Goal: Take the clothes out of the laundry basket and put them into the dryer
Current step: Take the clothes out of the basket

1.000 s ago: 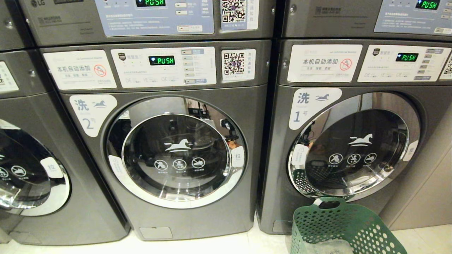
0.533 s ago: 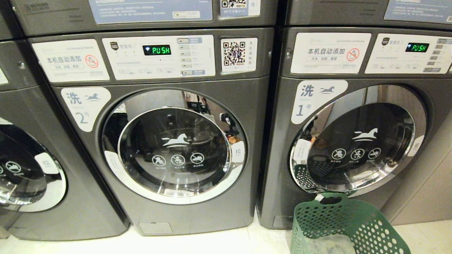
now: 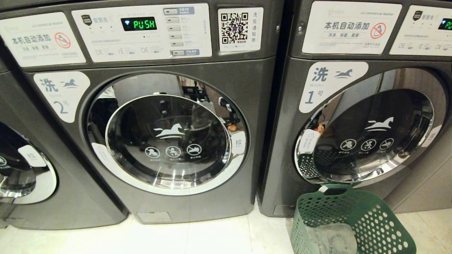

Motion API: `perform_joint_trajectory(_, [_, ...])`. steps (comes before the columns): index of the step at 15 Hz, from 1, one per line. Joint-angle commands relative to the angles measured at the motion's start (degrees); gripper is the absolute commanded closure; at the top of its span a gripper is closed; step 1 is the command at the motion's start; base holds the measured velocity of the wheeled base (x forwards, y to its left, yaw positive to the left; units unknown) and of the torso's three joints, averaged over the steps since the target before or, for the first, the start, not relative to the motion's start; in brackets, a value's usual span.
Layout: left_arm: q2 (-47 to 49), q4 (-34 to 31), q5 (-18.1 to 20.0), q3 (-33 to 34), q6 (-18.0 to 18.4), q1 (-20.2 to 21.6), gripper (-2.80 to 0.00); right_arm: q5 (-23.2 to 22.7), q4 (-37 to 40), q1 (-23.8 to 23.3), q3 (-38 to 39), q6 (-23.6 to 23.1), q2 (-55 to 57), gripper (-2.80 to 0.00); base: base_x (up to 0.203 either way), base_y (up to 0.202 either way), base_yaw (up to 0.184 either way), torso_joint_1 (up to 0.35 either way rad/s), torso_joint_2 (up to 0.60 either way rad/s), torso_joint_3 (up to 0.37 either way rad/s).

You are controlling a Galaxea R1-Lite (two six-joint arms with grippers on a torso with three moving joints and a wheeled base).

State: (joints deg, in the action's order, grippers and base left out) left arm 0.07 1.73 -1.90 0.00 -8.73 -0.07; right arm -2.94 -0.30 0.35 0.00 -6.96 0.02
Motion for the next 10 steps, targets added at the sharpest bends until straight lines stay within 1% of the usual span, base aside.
perform_joint_trajectory(1, [0.0, 0.0, 0.0, 1.7, -0.1, 0.0, 0.0, -0.1, 0.0, 0.0, 0.4, -0.1, 0.0, 0.0, 0.0, 0.0, 0.0, 0.007, 0.0, -0.188])
perform_joint_trajectory(10, [0.0, 0.1, -0.2, 1.7, -0.1, 0.0, 0.0, -0.1, 0.0, 0.0, 0.4, -0.2, 0.0, 0.0, 0.0, 0.0, 0.0, 0.001, 0.0, -0.198])
